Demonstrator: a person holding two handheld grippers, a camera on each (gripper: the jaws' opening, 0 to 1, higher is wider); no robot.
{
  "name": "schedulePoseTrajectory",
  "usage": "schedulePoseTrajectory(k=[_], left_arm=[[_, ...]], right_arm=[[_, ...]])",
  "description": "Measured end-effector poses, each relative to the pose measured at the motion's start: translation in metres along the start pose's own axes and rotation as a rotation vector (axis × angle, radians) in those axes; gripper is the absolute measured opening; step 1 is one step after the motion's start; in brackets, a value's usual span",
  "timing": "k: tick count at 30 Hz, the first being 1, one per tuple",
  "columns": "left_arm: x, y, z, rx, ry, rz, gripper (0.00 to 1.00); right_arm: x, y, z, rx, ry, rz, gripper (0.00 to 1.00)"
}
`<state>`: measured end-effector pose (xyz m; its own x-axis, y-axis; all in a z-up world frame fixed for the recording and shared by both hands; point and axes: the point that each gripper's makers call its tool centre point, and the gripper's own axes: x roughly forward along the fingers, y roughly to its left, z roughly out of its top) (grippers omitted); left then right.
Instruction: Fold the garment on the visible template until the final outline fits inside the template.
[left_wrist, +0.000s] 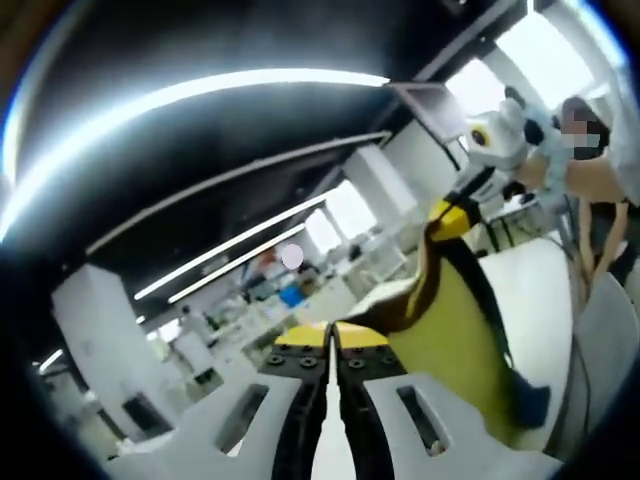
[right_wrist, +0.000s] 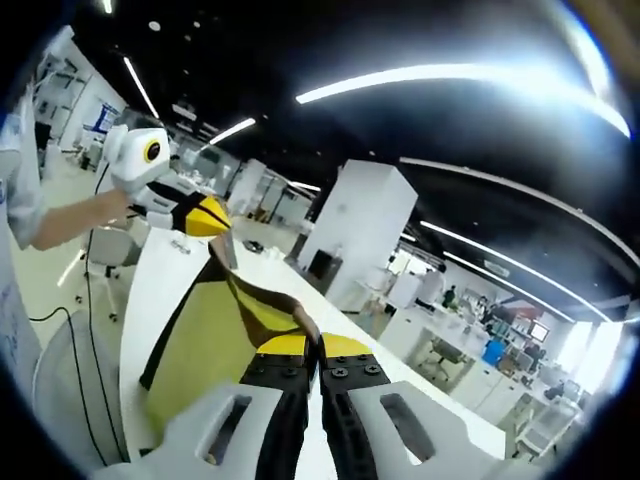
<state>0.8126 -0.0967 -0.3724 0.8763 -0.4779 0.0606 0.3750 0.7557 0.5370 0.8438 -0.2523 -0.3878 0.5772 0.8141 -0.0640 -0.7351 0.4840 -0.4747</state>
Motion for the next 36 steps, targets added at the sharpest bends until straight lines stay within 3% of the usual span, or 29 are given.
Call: schedulePoseTrajectory(k=[18,29,36], left_arm=[[0.075,0.029,-0.069,-0.065,0.079,-0.008,0.0],[0.123,0.031,-0.126,-0.109,0.157,-0.014,0.0],[0.145,0.025,-0.162,-0.141,0.211,-0.035,0.0]], right_arm=[[0.063,-0.043,-0.067,0.067,0.077,-0.007,0.03],[0.105,-0.065,-0.127,0.14,0.159,-0.011,0.03],[0.131,-0.07,-0.168,0.134,0.231,-0.003,0.03]])
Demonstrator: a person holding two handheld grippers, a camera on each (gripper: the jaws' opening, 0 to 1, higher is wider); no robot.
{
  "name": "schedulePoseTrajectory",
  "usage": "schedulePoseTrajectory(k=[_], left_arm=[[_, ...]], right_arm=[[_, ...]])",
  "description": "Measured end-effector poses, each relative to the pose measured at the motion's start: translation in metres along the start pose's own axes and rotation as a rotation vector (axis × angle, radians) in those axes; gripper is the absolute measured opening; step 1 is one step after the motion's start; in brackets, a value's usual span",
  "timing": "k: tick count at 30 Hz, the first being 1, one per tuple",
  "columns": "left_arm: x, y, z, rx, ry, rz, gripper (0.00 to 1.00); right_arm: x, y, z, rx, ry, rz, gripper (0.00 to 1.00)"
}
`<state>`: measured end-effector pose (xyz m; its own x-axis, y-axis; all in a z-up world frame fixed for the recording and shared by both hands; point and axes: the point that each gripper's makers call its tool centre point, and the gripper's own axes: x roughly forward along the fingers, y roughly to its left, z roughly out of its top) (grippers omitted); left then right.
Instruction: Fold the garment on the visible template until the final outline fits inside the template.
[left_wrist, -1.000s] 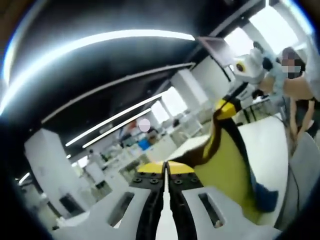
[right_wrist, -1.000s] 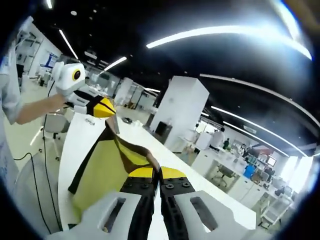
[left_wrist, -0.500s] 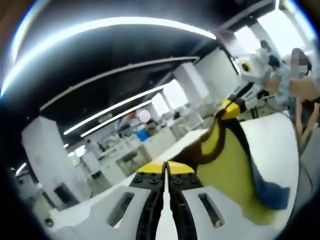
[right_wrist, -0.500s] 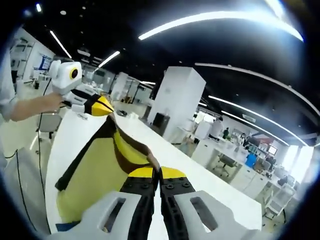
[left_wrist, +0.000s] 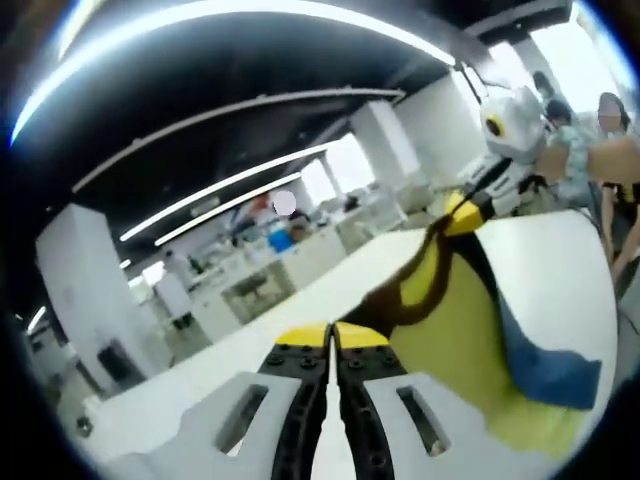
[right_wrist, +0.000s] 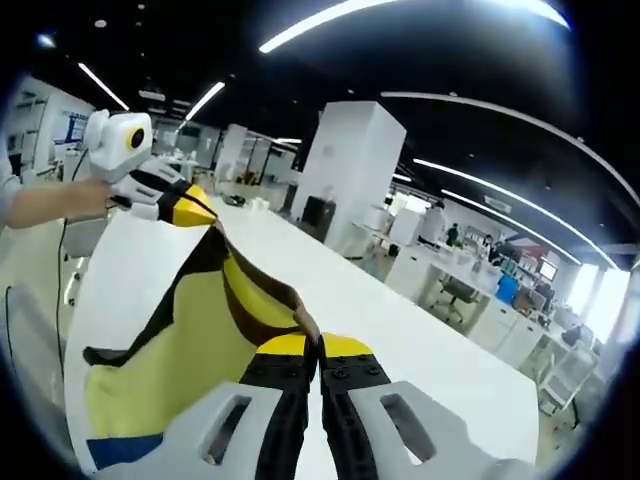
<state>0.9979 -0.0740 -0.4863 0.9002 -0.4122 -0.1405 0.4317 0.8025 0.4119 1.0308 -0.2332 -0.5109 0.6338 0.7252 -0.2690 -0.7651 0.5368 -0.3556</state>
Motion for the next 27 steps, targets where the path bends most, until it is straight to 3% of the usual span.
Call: schedulePoseTrajectory(k=[6,9,16,21,27], left_arm=[[0.024,0.003,-0.022,-0.056,0.021,-0.004,0.0],[0.04,0.004,-0.038,-0.073,0.06,-0.023,0.0],[0.067,0.006,-0.06,-0.054,0.13,-0.031,0.0],[0.08,0.001,-0.081,-0.135,0.183,-0.007,0.0],[0.092,-0.015,-0.096,-0.088,0.254,-0.045,0.0]], right_arm=[[0.024,-0.009,-0.02,0.004,0.037,-0.003,0.03],[0.034,-0.012,-0.031,0.004,0.061,0.001,0.03],[0.063,-0.029,-0.058,0.033,0.103,-0.022,0.03],[0.076,-0.036,-0.074,0.111,0.148,-0.039,0.03],[0.087,-0.037,-0.09,0.123,0.197,-0.053,0.03]])
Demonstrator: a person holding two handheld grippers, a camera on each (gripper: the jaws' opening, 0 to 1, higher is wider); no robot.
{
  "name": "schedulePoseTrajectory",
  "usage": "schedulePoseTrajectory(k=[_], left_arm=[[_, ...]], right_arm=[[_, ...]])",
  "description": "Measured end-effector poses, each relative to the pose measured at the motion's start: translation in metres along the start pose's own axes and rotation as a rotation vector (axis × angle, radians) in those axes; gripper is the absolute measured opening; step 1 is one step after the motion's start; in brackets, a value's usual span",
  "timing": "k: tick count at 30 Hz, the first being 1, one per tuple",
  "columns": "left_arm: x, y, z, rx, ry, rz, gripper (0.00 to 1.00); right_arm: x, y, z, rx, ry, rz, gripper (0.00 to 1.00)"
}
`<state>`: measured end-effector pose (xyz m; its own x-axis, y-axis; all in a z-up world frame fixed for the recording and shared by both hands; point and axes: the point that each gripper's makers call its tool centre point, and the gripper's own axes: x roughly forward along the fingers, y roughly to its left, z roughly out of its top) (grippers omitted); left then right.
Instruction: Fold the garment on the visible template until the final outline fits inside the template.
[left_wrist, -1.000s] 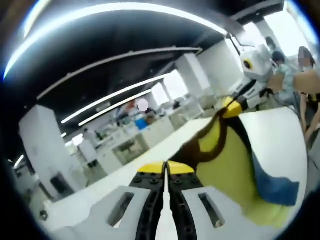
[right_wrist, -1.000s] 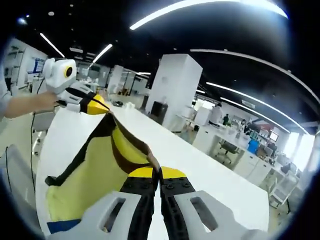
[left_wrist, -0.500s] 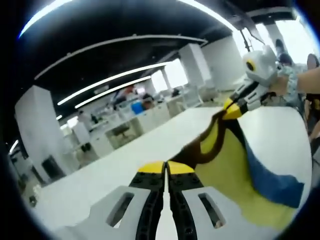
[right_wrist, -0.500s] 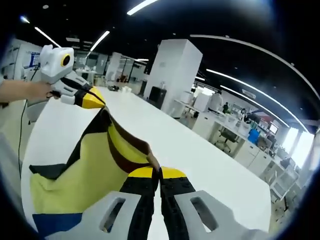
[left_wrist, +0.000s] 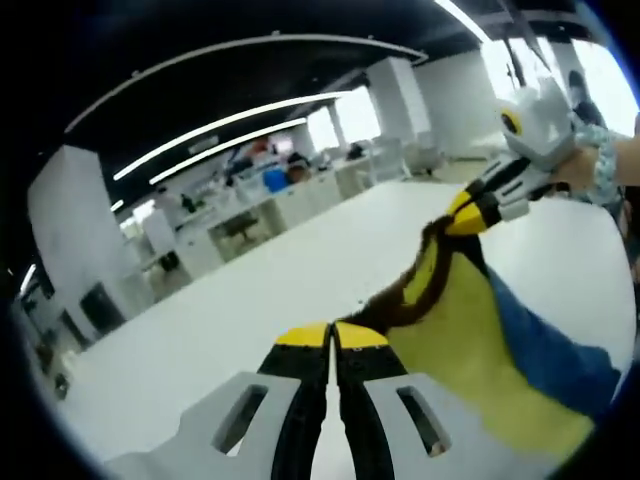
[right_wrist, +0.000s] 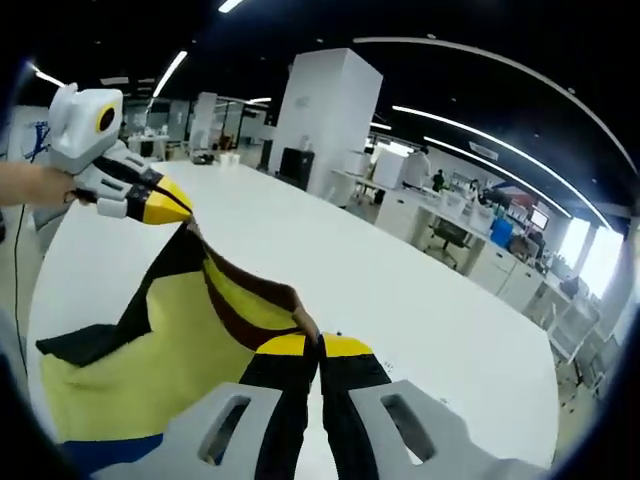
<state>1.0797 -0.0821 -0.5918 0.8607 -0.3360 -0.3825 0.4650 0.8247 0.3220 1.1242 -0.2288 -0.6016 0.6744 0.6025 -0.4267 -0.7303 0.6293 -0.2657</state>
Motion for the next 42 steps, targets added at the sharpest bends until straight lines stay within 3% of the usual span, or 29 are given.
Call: schedulePoseTrajectory(k=[2,5,7,11,16,21,25,33,37,42], left_arm=[[0.0,-0.005,0.0,0.013,0.017,-0.01,0.0],[0.022,-0.001,-0.015,0.025,0.076,-0.019,0.0],[0.026,-0.003,-0.019,0.036,0.089,-0.02,0.0],[0.035,0.004,-0.024,-0.051,0.105,-0.002,0.0],[0.045,0.016,-0.035,-0.096,0.149,0.026,0.0],[0.047,0.008,-0.042,-0.09,0.181,0.018,0.0],[0.05,0.006,-0.041,-0.064,0.186,0.028,0.0],[0.058,0.005,-0.051,-0.056,0.21,0.004,0.09],[0.055,-0.008,-0.053,-0.082,0.206,-0.021,0.12],[0.048,-0.014,-0.045,-0.097,0.181,-0.024,0.16]], right_arm=[[0.003,0.004,-0.004,0.007,0.012,0.003,0.03],[0.006,0.004,-0.015,-0.044,0.048,-0.01,0.04],[0.009,0.006,-0.019,-0.065,0.071,-0.004,0.04],[0.013,0.005,-0.024,-0.067,0.094,-0.021,0.04],[0.029,-0.006,-0.03,-0.002,0.125,-0.035,0.04],[0.033,-0.005,-0.037,0.049,0.14,-0.039,0.05],[0.046,-0.018,-0.036,0.059,0.133,-0.047,0.07],[0.038,-0.015,-0.044,0.078,0.14,-0.033,0.1],[0.028,-0.011,-0.047,0.071,0.143,-0.018,0.12],[0.022,-0.002,-0.051,0.077,0.137,0.007,0.16]])
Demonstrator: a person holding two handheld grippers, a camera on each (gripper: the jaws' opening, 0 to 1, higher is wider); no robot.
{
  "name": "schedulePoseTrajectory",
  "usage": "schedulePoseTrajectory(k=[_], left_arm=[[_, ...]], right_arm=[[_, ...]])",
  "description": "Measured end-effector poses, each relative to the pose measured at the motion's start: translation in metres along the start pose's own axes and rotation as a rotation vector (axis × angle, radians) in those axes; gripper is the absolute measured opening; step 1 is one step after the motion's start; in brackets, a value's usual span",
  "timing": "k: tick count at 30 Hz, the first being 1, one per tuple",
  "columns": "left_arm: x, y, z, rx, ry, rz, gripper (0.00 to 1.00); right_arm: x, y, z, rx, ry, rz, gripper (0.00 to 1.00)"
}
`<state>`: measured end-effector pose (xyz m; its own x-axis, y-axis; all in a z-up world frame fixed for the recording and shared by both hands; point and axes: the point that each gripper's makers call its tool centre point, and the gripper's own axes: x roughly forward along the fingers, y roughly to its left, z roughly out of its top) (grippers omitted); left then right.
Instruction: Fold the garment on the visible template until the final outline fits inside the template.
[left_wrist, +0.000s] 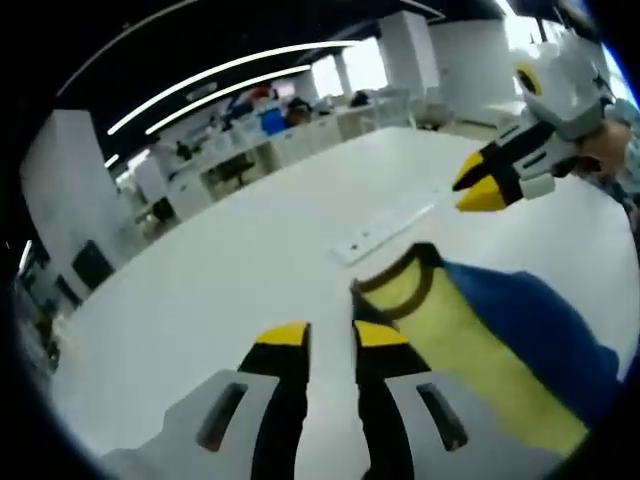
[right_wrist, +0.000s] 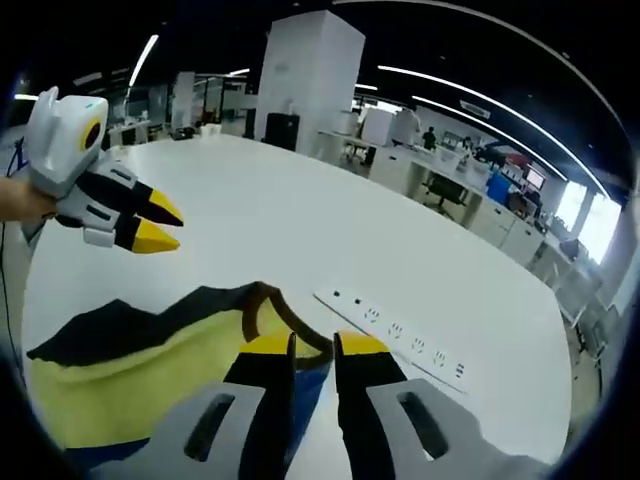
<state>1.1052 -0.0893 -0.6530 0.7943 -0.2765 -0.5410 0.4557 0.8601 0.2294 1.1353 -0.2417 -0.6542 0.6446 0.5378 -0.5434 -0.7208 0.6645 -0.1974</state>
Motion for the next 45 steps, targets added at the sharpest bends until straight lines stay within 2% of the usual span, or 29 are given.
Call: schedulePoseTrajectory(k=[5,9,14,17,20,23,26,34,37,45], left_arm=[[-0.007,-0.012,0.009,0.011,-0.023,-0.057,0.22],[-0.017,-0.021,0.011,0.077,-0.022,-0.089,0.23],[-0.033,-0.032,0.014,0.1,-0.039,-0.142,0.3],[-0.041,-0.035,0.013,0.113,-0.036,-0.153,0.34],[-0.045,-0.03,0.014,0.122,-0.029,-0.147,0.38],[-0.053,-0.034,0.019,0.113,-0.05,-0.168,0.4],[-0.057,-0.039,0.024,0.123,-0.067,-0.184,0.4],[-0.086,-0.069,0.024,0.15,-0.081,-0.265,0.48],[-0.094,-0.074,0.025,0.152,-0.093,-0.277,0.51],[-0.106,-0.079,0.035,0.195,-0.133,-0.3,0.55]], right_arm=[[-0.003,0.012,0.0,-0.027,-0.008,0.032,0.19],[-0.019,0.023,0.003,-0.028,-0.032,0.06,0.21],[-0.036,0.038,0.009,-0.036,-0.051,0.094,0.31],[-0.047,0.045,0.011,-0.069,-0.054,0.096,0.35],[-0.053,0.049,0.015,-0.053,-0.059,0.117,0.4],[-0.063,0.06,0.013,-0.061,-0.057,0.127,0.44],[-0.06,0.059,0.007,-0.072,-0.027,0.144,0.51],[-0.075,0.064,0.008,-0.075,-0.054,0.148,0.57],[-0.082,0.062,0.011,-0.073,-0.075,0.139,0.58],[-0.109,0.076,0.011,-0.05,-0.103,0.148,0.63]])
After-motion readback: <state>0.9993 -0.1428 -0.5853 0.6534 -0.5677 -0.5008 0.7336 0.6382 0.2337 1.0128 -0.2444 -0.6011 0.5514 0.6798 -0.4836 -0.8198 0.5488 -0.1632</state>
